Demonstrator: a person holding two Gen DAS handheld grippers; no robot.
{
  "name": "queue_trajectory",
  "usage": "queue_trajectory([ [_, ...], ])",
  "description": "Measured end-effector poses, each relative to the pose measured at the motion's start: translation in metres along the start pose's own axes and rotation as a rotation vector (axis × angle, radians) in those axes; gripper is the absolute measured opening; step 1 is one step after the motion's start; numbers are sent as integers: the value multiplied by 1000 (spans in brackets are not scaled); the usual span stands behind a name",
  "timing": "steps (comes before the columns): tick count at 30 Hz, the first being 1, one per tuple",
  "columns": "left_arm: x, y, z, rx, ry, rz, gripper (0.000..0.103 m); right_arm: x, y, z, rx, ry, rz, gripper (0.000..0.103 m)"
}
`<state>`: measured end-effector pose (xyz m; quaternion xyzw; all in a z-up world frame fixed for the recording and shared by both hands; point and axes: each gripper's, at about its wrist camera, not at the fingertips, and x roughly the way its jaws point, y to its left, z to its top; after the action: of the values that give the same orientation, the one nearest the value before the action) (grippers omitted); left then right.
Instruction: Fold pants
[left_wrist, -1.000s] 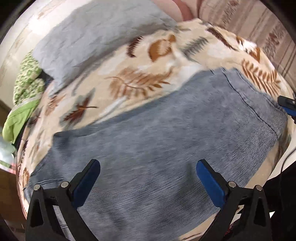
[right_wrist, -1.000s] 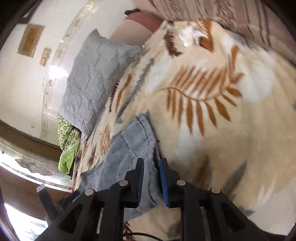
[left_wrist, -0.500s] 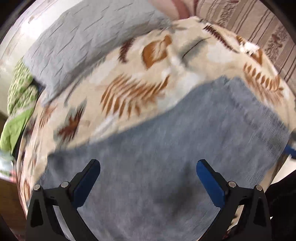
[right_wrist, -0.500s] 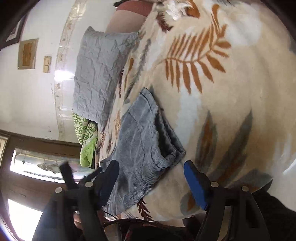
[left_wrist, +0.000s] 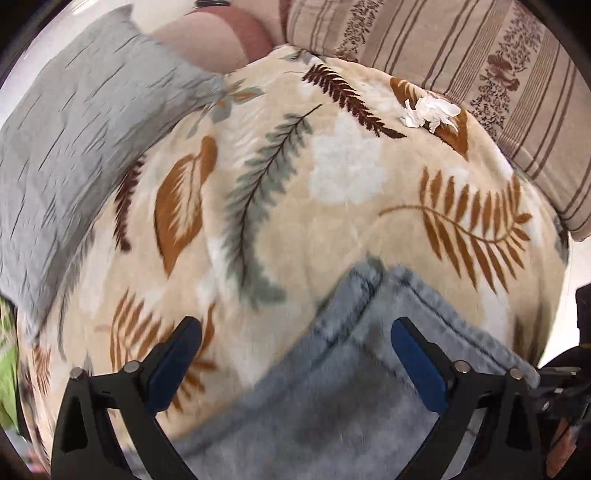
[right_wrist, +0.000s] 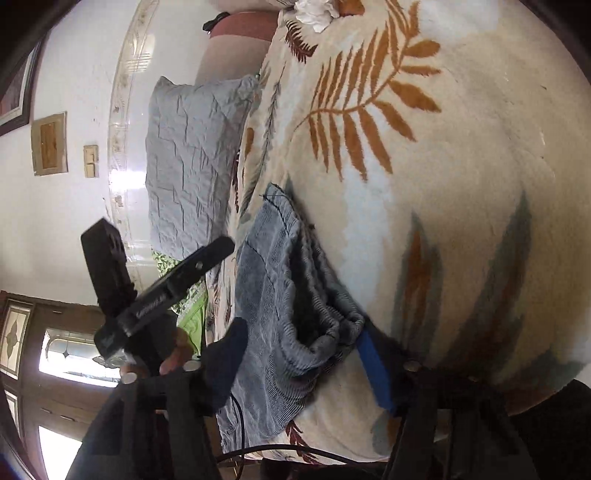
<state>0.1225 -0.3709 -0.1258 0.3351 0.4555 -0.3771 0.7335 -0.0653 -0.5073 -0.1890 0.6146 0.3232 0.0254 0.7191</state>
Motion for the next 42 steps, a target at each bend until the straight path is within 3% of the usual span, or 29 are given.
queue_trajectory([
  [1, 4, 1, 4, 6, 11, -25, 90, 1, -2, 2, 3, 2, -5, 38],
  [3, 16, -3, 12, 18, 48, -96, 77, 2, -8, 4, 20, 12, -8, 34],
  [8, 30, -22, 12, 105, 95, -208, 73, 5, -9, 6, 20, 40, 16, 33],
  [11, 37, -30, 11, 152, 108, -213, 70, 6, -11, 7, 34, 44, 15, 34],
  [15, 42, -28, 17, 140, 129, -284, 53, 9, -6, 6, 7, 38, -3, 34],
  [18, 45, -32, 20, 161, 129, -294, 43, 11, 0, 5, -39, 46, -15, 35],
  [25, 32, -36, 12, 159, 68, -265, 12, 9, 34, -5, -237, 2, -51, 24],
  [31, -10, -20, -2, 111, -48, -270, 11, 13, 70, -22, -404, -47, -76, 22],
  [35, -46, 13, -16, 80, -113, -270, 11, 16, 98, -41, -541, -80, -56, 22],
  [42, -86, 79, -75, 11, -179, -225, 11, 45, 148, -91, -813, -58, -27, 22],
])
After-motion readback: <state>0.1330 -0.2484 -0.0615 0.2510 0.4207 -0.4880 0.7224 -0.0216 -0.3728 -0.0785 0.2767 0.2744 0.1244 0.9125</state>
